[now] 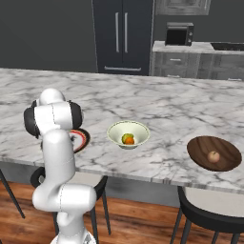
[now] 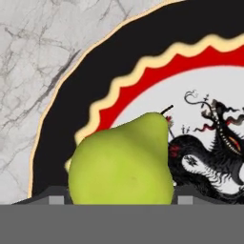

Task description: Take the fruits from the plate on the dining counter and place two fruits in each bowl.

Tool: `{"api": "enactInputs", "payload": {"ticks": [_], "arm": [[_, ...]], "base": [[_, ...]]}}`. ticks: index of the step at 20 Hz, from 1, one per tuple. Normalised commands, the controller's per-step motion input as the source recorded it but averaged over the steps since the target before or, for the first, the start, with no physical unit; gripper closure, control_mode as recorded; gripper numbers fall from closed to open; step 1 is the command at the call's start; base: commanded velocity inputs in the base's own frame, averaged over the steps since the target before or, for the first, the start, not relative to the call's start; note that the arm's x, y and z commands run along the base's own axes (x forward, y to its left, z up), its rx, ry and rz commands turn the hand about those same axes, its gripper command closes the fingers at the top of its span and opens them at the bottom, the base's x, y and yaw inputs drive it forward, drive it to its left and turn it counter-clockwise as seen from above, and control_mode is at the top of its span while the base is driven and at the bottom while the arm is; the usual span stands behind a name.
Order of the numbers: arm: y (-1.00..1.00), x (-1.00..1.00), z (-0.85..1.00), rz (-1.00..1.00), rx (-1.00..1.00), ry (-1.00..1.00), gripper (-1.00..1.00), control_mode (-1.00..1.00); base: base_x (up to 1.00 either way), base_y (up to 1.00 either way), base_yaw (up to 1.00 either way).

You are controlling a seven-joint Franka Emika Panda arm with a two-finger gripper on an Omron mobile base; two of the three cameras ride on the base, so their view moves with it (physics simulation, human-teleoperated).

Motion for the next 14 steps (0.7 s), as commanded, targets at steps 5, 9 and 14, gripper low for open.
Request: {"api": "enactInputs", "payload": {"ticks": [5, 9, 14], "arm": [[0.0, 0.0, 0.0, 0.0, 0.0, 0.0, 1.0, -1.0], [-0.19, -0.46, 0.61, 0.0, 0.0, -0.09, 1.0, -1.0], [-0.11, -0.92, 1.0, 0.03, 0.0, -0.15, 1.0, -1.0]], "base": [[0.0, 0.0, 0.0], [0.0, 0.0, 0.0], [0.0, 0.0, 0.0]]}}
